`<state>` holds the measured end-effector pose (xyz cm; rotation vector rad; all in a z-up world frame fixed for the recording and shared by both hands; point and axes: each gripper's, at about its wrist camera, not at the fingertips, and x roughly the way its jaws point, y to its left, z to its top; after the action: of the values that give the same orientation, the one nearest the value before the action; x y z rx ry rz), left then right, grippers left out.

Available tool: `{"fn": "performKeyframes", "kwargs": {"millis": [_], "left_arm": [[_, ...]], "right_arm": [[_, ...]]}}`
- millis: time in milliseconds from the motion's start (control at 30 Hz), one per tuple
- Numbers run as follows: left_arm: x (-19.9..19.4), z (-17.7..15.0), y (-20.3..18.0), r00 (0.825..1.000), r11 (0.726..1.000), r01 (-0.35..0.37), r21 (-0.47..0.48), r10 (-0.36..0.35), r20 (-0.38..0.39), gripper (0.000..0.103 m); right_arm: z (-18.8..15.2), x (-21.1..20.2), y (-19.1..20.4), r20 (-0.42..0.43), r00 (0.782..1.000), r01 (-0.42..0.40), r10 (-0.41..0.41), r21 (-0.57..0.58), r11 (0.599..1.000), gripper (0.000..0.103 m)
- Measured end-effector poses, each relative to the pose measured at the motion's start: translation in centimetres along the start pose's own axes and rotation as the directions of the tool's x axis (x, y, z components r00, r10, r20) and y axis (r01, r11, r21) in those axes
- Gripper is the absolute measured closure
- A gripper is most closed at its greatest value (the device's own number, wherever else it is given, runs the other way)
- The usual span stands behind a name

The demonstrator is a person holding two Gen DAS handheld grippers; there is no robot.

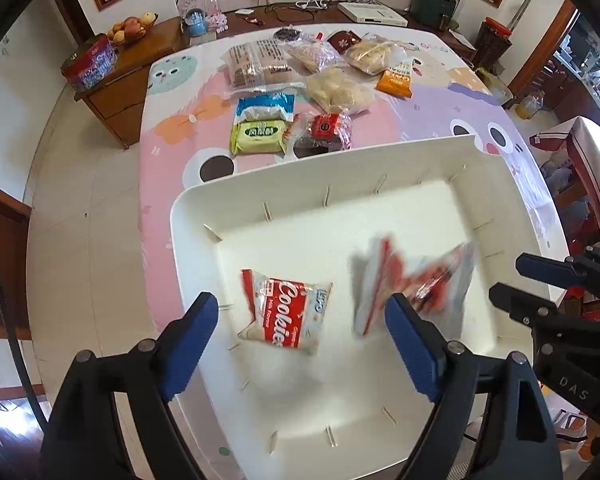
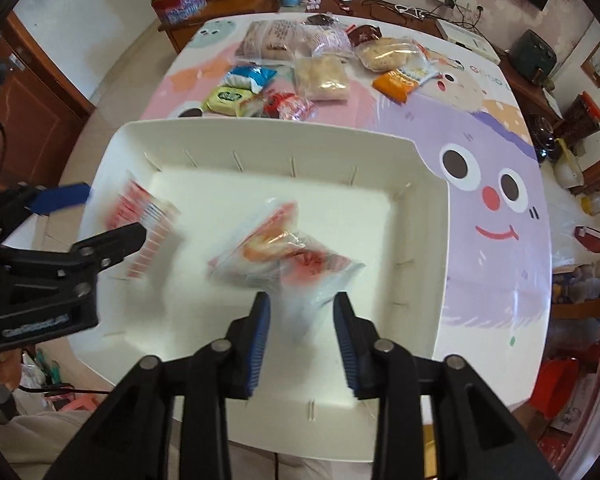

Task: Organize snacks
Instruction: 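Carry both snacks over the white tray and open both tools to drop them, then grasp the blue-wrapped snack with the left tool while the right tool grasps the orange OATS bar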

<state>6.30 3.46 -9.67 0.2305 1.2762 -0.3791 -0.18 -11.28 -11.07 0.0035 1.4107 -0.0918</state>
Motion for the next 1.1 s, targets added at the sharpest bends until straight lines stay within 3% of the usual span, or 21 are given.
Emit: {"fn": "performKeyframes", "kwargs": {"millis": [133,467,700,900,1100], "left_arm": [[-1.0,0.2,0.4,1.0,1.0,-0.005,-0.004,0.006,0.026,0.018],[-3.5,0.8,1.3,0.993,0.999,-0.022,-0.025,0.024,0.114,0.018],[-6.2,2.0,2.4,0.974,0.998,-0.016,-0.059,0.029,0.226,0.018],[-8.3,5.2,4.7,0.966,0.989,0.06,-0.139,-0.023,0.257,0.018],[-10.7,9.7,6.3,0.944,0.988,0.008,-0.153,0.043,0.326,0.018]], "right_arm": [[0.0,-0.8,-0.2,0.015,0.998,-0.053,0.053,0.041,0.998,0.062],[0.7,-4.1,0.7,0.117,0.989,-0.09,0.087,0.023,0.996,0.062],[1.7,-6.3,0.6,0.18,0.978,-0.109,0.103,0.026,0.994,0.062],[4.4,-9.2,-1.3,0.253,0.961,-0.138,0.115,0.076,0.987,0.062],[8.4,-13.7,-3.6,0.359,0.931,-0.104,0.069,0.081,0.991,0.059]]}}
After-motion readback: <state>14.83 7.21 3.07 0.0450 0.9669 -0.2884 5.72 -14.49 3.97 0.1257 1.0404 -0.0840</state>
